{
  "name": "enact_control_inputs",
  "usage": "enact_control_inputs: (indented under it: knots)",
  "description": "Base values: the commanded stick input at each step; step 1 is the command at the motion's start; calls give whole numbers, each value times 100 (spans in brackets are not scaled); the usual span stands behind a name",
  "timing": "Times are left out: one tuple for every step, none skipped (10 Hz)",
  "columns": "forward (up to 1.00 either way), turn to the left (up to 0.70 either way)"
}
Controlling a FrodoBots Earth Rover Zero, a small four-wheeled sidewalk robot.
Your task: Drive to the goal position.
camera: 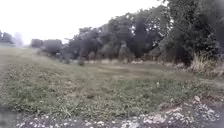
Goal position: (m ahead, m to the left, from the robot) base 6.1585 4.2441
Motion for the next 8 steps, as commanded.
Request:
enact_control_inputs:
  knots:
    - [4,0]
    - [2,0]
    - [0,0]
    - [3,0]
    - [1,0]
    - [1,0]
    - [3,0]
    - [0,0]
